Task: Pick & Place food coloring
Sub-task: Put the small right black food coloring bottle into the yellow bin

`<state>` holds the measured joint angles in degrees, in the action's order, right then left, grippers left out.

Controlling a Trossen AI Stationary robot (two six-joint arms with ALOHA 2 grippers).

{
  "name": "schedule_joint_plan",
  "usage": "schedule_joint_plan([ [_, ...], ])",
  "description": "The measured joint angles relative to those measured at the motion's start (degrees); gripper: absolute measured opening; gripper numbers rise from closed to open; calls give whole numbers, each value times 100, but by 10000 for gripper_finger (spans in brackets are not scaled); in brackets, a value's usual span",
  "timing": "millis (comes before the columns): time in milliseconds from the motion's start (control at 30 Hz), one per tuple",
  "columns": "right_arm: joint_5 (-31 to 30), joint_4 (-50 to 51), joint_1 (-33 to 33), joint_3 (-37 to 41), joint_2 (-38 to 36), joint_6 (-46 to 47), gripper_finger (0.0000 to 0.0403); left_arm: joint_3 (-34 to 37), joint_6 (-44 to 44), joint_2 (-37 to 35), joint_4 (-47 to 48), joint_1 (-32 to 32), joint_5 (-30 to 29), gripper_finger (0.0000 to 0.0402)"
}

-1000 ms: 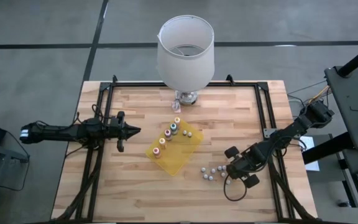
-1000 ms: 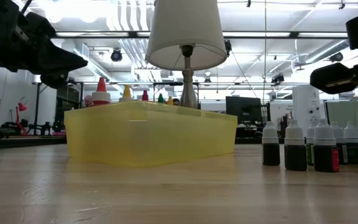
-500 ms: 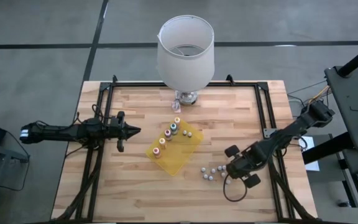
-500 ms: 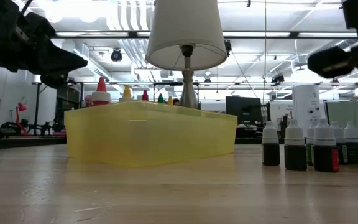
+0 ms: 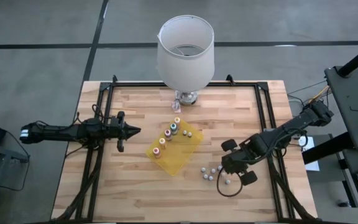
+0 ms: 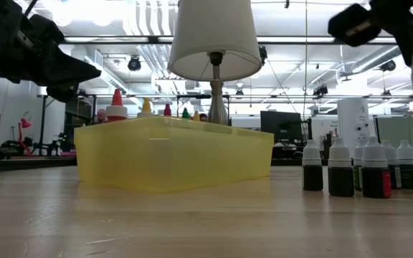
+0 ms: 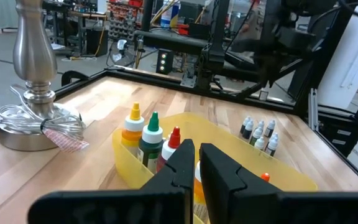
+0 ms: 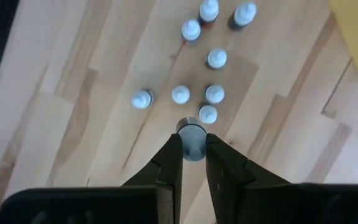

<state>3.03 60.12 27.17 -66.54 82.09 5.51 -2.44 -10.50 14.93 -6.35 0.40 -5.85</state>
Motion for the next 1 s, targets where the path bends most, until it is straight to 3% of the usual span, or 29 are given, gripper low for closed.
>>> schedule_joint_plan([
  [500,45,422,-235,-1820,1194,-274,43,0,0,-2,-1,0,0,0],
  [1000,178,408,-1014,-3027,2254,-218,44,-1,-1,0,-2,0,-1,0],
])
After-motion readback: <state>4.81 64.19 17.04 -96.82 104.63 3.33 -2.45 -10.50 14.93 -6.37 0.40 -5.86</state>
